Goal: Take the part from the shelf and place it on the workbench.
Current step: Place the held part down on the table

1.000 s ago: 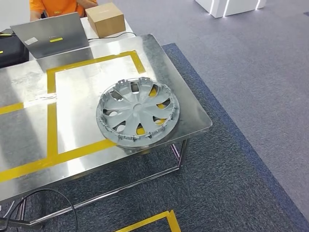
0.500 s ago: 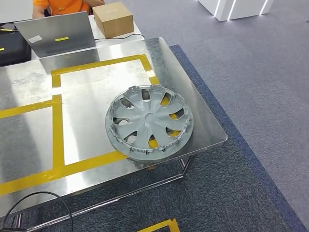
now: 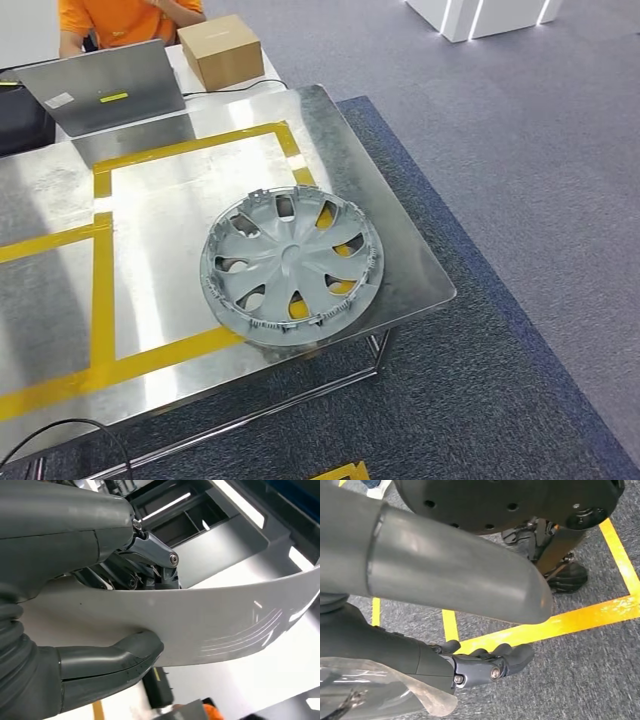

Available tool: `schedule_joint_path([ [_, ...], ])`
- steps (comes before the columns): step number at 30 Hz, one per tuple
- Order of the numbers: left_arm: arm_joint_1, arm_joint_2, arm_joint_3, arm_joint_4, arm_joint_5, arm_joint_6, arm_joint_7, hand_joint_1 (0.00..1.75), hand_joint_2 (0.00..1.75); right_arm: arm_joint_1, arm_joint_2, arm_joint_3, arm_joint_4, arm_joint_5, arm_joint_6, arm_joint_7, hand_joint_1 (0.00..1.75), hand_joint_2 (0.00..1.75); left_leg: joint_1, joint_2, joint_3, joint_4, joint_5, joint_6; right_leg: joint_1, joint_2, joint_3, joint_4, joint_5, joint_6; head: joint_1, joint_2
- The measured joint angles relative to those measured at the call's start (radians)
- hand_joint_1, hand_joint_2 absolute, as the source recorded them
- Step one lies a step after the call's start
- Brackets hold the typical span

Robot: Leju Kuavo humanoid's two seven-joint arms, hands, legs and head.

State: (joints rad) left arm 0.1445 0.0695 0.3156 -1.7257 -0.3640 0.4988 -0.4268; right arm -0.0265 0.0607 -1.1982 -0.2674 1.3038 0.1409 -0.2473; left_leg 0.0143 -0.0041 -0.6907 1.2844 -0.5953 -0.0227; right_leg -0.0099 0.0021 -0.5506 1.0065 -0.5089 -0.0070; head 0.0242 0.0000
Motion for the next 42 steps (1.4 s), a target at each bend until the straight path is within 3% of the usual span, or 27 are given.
schedule_joint_path([
  [2, -0.009, 0.026, 0.029, 0.038, -0.025, -0.025, 0.011, 1.75, 1.75, 0.000, 0.000, 0.000, 0.000, 0.005, 0.002, 0.001, 0.00, 0.00, 0.004, 0.001, 0.052, -0.120, 0.075, -0.001, 0.000, 0.001, 0.009, 0.000, -0.006, 0.005, 0.000, 0.000],
  [4, -0.021, 0.055, 0.060, 0.082, -0.049, -0.048, 0.017, 1.75, 1.75, -0.002, -0.002, 0.000, 0.000, 0.010, 0.003, 0.001, 0.00, 0.00, 0.003, 0.002, 0.101, -0.229, 0.113, 0.003, 0.003, 0.002, 0.013, 0.001, -0.012, 0.015, -0.001, 0.000],
  [7, -0.035, 0.100, 0.102, 0.146, -0.099, -0.074, 0.021, 1.75, 1.75, -0.005, -0.006, 0.000, 0.000, 0.016, 0.004, 0.002, 0.00, 0.00, -0.001, 0.001, 0.109, -0.254, 0.111, 0.020, 0.006, 0.003, 0.014, -0.004, -0.013, 0.029, -0.001, 0.000],
  [9, -0.049, 0.133, 0.125, 0.194, -0.146, -0.085, 0.024, 1.75, 1.75, -0.006, -0.010, 0.000, 0.000, 0.022, 0.007, 0.001, 0.00, 0.00, 0.002, 0.002, 0.112, -0.260, 0.112, 0.033, 0.005, 0.002, 0.003, 0.015, -0.029, 0.038, 0.002, 0.000],
  [10, -0.058, 0.151, 0.137, 0.221, -0.169, -0.088, 0.025, 1.75, 1.75, -0.008, -0.012, 0.000, 0.000, 0.025, 0.009, 0.001, 0.00, 0.00, 0.004, 0.002, 0.113, -0.263, 0.113, 0.038, 0.005, 0.002, -0.016, 0.051, -0.049, 0.041, 0.003, 0.000],
  [13, -0.084, 0.202, 0.166, 0.308, -0.222, -0.094, 0.020, 1.75, 1.75, -0.008, -0.017, 0.000, 0.001, 0.034, 0.014, 0.001, 0.00, 0.00, 0.002, 0.006, 0.115, -0.264, 0.110, 0.047, 0.005, 0.001, -0.125, 0.249, -0.128, 0.043, 0.007, 0.000],
  [14, -0.091, 0.216, 0.172, 0.335, -0.233, -0.096, 0.016, 1.75, 1.75, -0.006, -0.019, 0.000, 0.001, 0.035, 0.015, 0.001, 0.00, 0.00, 0.000, 0.006, 0.116, -0.264, 0.109, 0.049, 0.005, 0.001, -0.151, 0.290, -0.132, 0.042, 0.007, 0.000],
  [15, -0.097, 0.229, 0.175, 0.358, -0.245, -0.098, 0.013, 1.75, 1.75, -0.005, -0.021, 0.000, 0.001, 0.036, 0.015, 0.001, 0.00, 0.00, -0.001, 0.005, 0.117, -0.264, 0.107, 0.050, 0.006, 0.001, -0.158, 0.289, -0.114, 0.039, 0.007, 0.000],
  [16, -0.103, 0.241, 0.177, 0.378, -0.259, -0.099, 0.011, 1.75, 1.75, -0.005, -0.024, 0.000, 0.002, 0.038, 0.016, 0.001, 0.00, 0.00, -0.003, 0.004, 0.120, -0.264, 0.105, 0.050, 0.007, 0.001, -0.144, 0.248, -0.080, 0.035, 0.007, 0.000],
  [17, -0.109, 0.252, 0.177, 0.396, -0.275, -0.099, 0.010, 1.75, 1.75, -0.006, -0.027, 0.000, 0.002, 0.040, 0.016, 0.001, 0.00, 0.00, -0.004, 0.003, 0.124, -0.264, 0.103, 0.049, 0.008, 0.001, -0.115, 0.178, -0.038, 0.029, 0.007, 0.000],
  [19, -0.120, 0.270, 0.176, 0.424, -0.304, -0.099, 0.011, 1.75, 1.75, -0.009, -0.035, 0.000, 0.002, 0.043, 0.017, 0.001, 0.00, 0.00, -0.007, 0.002, 0.128, -0.263, 0.098, 0.044, 0.013, 0.001, -0.054, 0.051, 0.010, 0.017, 0.006, 0.000],
  [20, -0.124, 0.278, 0.175, 0.437, -0.311, -0.099, 0.011, 1.75, 1.75, -0.010, -0.038, 0.000, 0.002, 0.045, 0.018, 0.001, 0.00, 0.00, -0.008, 0.001, 0.128, -0.263, 0.097, 0.040, 0.015, 0.001, -0.037, 0.019, 0.016, 0.014, 0.006, 0.000],
  [24, -0.134, 0.304, 0.172, 0.474, -0.320, -0.098, 0.011, 1.75, 1.75, -0.009, -0.041, 0.001, 0.002, 0.045, 0.019, 0.002, 0.00, 0.00, -0.004, 0.002, 0.128, -0.256, 0.087, 0.016, 0.013, 0.002, -0.020, -0.006, 0.020, 0.004, 0.005, 0.000],
  [26, -0.140, 0.313, 0.172, 0.485, -0.321, -0.098, 0.011, 1.75, 1.75, -0.010, -0.042, 0.001, 0.002, 0.045, 0.018, 0.001, 0.00, 0.00, -0.001, 0.002, 0.096, -0.178, 0.041, 0.004, 0.008, 0.000, -0.011, -0.016, 0.023, -0.005, 0.004, 0.000],
  [28, -0.144, 0.317, 0.170, 0.496, -0.327, -0.100, 0.011, 1.75, 1.75, -0.010, -0.043, 0.001, 0.002, 0.046, 0.019, 0.001, 0.00, 0.00, 0.002, 0.002, 0.033, -0.046, -0.018, -0.006, 0.008, -0.002, -0.007, -0.016, 0.020, -0.008, 0.004, 0.000],
  [29, -0.145, 0.318, 0.168, 0.502, -0.335, -0.104, 0.011, 1.75, 1.75, -0.009, -0.043, 0.001, 0.003, 0.047, 0.020, 0.001, 0.00, 0.00, 0.005, 0.002, 0.009, 0.000, -0.028, -0.009, 0.008, -0.002, -0.006, -0.016, 0.018, -0.009, 0.004, 0.000],
  [30, -0.148, 0.318, 0.163, 0.509, -0.348, -0.109, 0.011, 1.75, 1.75, -0.009, -0.043, 0.001, 0.003, 0.049, 0.022, 0.001, 0.00, 0.00, 0.007, 0.002, 0.001, 0.010, -0.018, -0.012, 0.007, -0.001, -0.004, -0.016, 0.016, -0.008, 0.004, 0.000],
  [31, -0.153, 0.318, 0.156, 0.517, -0.364, -0.113, 0.011, 1.75, 1.75, -0.009, -0.043, 0.001, 0.003, 0.051, 0.023, 0.000, 0.00, 0.00, 0.010, 0.002, 0.012, -0.019, 0.011, -0.014, 0.006, -0.001, -0.001, -0.015, 0.014, -0.005, 0.004, 0.000],
  [33, -0.173, 0.317, 0.131, 0.536, -0.404, -0.116, 0.011, 1.75, 1.75, -0.010, -0.043, 0.001, 0.004, 0.055, 0.028, -0.004, 0.00, 0.00, 0.015, 0.002, 0.071, -0.151, 0.084, -0.018, 0.004, -0.001, 0.006, -0.012, 0.008, 0.004, 0.003, 0.000],
  [34, -0.186, 0.315, 0.111, 0.548, -0.425, -0.116, 0.011, 1.75, 1.75, -0.013, -0.045, 0.001, 0.005, 0.058, 0.030, -0.006, 0.00, 0.00, 0.016, 0.001, 0.097, -0.209, 0.105, -0.016, 0.004, -0.001, 0.006, -0.009, 0.005, 0.010, 0.003, 0.000],
  [35, -0.197, 0.311, 0.087, 0.559, -0.446, -0.115, 0.011, 1.75, 1.75, -0.016, -0.047, 0.001, 0.005, 0.060, 0.032, -0.009, 0.00, 0.00, 0.015, -0.001, 0.113, -0.245, 0.114, -0.011, 0.006, -0.001, 0.005, -0.007, 0.003, 0.016, 0.002, 0.000],
  [37, -0.216, 0.301, 0.026, 0.580, -0.483, -0.114, 0.012, 1.75, 1.75, -0.020, -0.049, 0.001, 0.006, 0.065, 0.035, -0.014, 0.00, 0.00, 0.009, -0.003, 0.117, -0.260, 0.110, 0.006, 0.007, -0.002, -0.001, -0.008, 0.002, 0.028, 0.002, 0.000],
  [39, -0.232, 0.290, -0.041, 0.591, -0.509, -0.113, 0.016, 0.87, 1.75, -0.023, -0.051, 0.001, 0.007, 0.068, 0.036, -0.016, 0.00, 0.00, 0.010, -0.002, 0.118, -0.262, 0.111, 0.023, 0.005, -0.002, -0.007, -0.001, -0.007, 0.039, 0.003, 0.000],
  [41, -0.246, 0.276, -0.110, 0.595, -0.519, -0.114, 0.021, 0.00, 1.75, -0.026, -0.054, 0.001, 0.008, 0.069, 0.037, -0.017, 0.00, 0.00, 0.010, 0.000, 0.119, -0.265, 0.111, 0.037, 0.004, -0.002, -0.041, 0.072, -0.052, 0.047, 0.005, 0.000],
  [42, -0.250, 0.267, -0.144, 0.595, -0.517, -0.116, 0.023, 0.00, 1.75, -0.026, -0.055, 0.001, 0.010, 0.070, 0.038, -0.016, 0.00, 0.00, 0.009, 0.001, 0.119, -0.265, 0.110, 0.042, 0.003, -0.001, -0.076, 0.142, -0.086, 0.049, 0.006, 0.000],
])
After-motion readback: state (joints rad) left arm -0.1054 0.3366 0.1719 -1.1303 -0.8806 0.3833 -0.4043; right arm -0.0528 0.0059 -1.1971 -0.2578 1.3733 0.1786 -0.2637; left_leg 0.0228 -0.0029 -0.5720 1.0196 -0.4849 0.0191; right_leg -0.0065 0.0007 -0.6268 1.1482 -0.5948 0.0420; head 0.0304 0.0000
